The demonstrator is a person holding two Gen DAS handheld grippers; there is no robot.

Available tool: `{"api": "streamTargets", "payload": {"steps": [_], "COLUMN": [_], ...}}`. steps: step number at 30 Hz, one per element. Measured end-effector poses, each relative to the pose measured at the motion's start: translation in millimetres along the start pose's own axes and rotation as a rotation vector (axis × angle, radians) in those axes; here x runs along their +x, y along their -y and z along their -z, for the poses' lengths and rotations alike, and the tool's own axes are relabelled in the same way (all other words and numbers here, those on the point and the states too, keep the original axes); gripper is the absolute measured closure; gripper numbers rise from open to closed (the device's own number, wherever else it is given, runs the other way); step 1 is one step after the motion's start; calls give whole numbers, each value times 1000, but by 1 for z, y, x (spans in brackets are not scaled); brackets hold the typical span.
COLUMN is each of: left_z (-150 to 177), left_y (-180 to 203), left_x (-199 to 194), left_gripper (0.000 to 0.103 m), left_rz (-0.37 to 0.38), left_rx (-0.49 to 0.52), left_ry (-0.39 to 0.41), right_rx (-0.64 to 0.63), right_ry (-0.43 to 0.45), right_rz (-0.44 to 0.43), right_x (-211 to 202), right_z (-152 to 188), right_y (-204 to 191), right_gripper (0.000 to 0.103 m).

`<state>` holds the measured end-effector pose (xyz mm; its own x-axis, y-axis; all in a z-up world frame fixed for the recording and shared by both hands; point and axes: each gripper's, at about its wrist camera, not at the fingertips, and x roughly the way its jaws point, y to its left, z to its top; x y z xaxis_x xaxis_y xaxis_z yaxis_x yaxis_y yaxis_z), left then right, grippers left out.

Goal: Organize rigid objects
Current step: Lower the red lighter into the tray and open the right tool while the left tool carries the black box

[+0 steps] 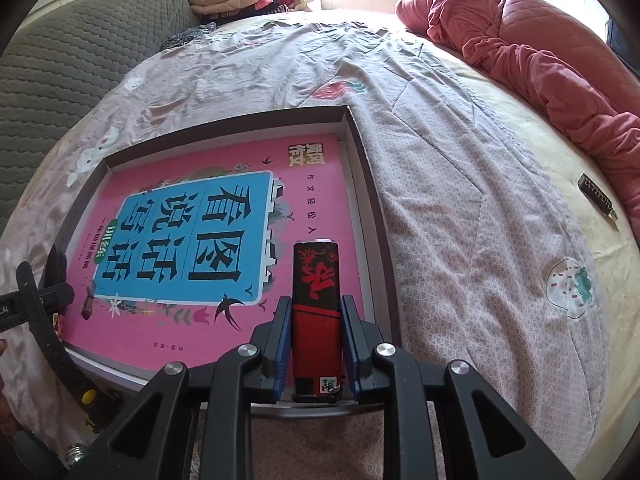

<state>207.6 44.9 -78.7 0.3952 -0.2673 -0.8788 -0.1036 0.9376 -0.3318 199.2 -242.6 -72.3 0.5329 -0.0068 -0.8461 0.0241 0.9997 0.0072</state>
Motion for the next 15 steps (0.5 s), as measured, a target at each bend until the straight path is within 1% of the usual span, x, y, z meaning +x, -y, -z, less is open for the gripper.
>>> {"api": "streamTargets", "payload": {"steps": [9, 15], "left_z": [-1, -2], "left_y": [8, 12], "left_x": [4, 5], "left_gripper": [79, 79], "left_rz": [-45, -79], "left_rx": [35, 46], "left_ry": [-8, -13], "right_rx": [27, 36], "right_ry": [12, 48], "right_rz": [-33, -55], "right_x": [-5, -20], "right_z": [3, 8], "right_y": [4, 8], "right_gripper": [79, 76]}}
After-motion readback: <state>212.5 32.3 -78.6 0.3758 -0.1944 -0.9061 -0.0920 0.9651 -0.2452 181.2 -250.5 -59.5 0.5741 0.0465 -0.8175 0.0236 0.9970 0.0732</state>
